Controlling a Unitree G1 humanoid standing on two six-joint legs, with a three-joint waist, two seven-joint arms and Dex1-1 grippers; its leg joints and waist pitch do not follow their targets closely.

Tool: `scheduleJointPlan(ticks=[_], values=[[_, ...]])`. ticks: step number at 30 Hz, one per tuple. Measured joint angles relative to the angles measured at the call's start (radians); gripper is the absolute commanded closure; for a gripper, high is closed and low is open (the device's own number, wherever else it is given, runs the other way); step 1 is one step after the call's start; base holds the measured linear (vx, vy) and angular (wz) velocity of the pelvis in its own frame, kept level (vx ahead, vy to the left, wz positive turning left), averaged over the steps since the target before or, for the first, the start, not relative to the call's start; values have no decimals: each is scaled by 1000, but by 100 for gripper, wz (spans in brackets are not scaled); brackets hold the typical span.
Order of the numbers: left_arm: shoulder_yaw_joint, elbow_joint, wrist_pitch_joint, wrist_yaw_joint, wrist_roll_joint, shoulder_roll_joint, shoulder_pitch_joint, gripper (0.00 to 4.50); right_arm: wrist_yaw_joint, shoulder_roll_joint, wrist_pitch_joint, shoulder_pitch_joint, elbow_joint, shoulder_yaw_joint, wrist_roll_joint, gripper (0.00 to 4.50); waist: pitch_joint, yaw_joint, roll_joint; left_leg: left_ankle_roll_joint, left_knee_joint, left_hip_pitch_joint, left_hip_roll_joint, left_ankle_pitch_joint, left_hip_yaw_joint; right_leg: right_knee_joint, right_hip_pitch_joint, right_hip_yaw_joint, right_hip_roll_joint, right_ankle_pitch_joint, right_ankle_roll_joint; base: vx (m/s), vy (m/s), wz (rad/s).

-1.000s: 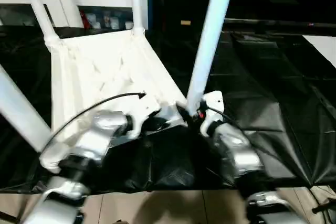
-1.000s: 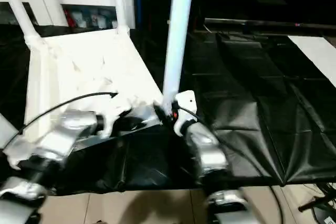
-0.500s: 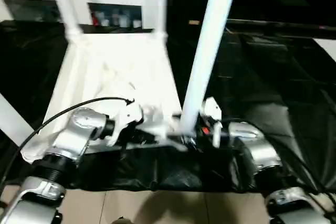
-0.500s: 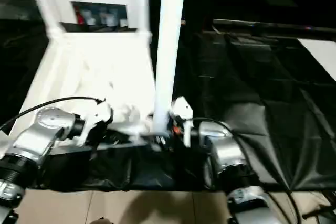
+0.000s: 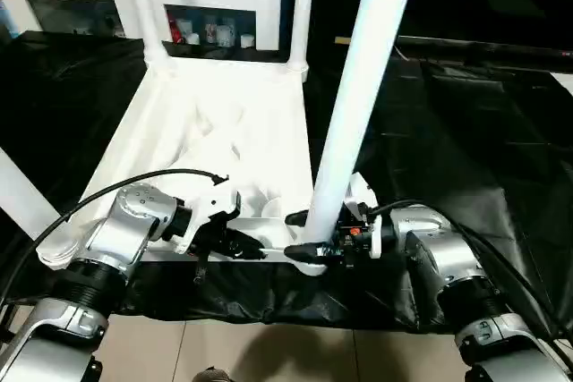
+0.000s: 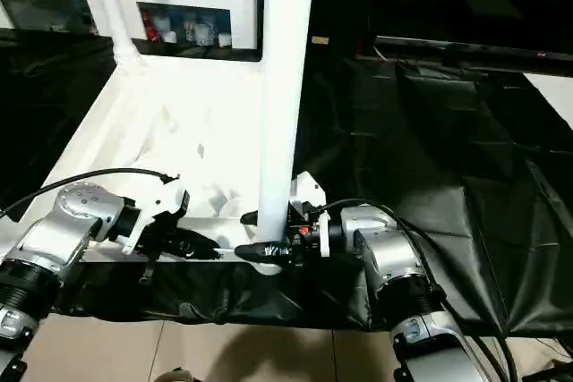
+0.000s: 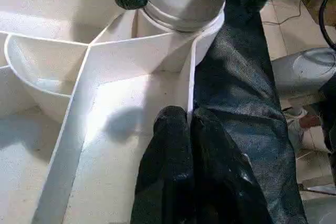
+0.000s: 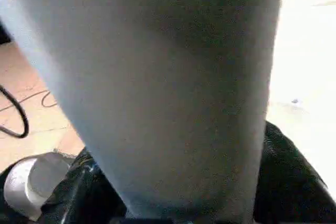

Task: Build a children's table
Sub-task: Rotate leg to tighten

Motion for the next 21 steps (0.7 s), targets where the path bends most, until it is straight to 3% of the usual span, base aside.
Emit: scheduleJointPlan(ticks=[2,5,12,17,19,21], values=[[10,5,6,24,0,-4,0,450,-49,15,-4,1,1,-15,-5,216,0,-3,0,-1,0,1,0,1,0,1,0,0,0,0,1,0,0,0],[40,24,33,156,15,-47,-11,450,-269,69,-45,-1,35,-82,-23,228,0,-7,1,-2,1,6,0,2,0,2,1,0,0,0,4,0,0,0],[57,-63,139,407,61,-162,10,450,-728,168,-132,5,54,-168,-99,250,0,-54,1,-3,-3,4,0,2,0,0,0,1,1,-1,4,0,0,0],[57,-110,181,533,99,-233,30,450,-998,241,-177,5,74,-198,-161,250,-3,-58,8,-2,-6,4,-1,1,1,0,0,1,1,-2,1,0,0,0],[53,-115,178,545,99,-235,36,450,-1031,251,-199,5,82,-197,-175,185,-5,-58,10,-2,-6,4,-1,0,1,0,0,1,1,-3,1,0,0,0],[50,-116,172,550,99,-235,40,450,-1040,261,-214,5,90,-198,-176,184,-6,-58,11,-2,-6,4,-1,1,1,0,0,1,1,-3,1,0,0,0]])
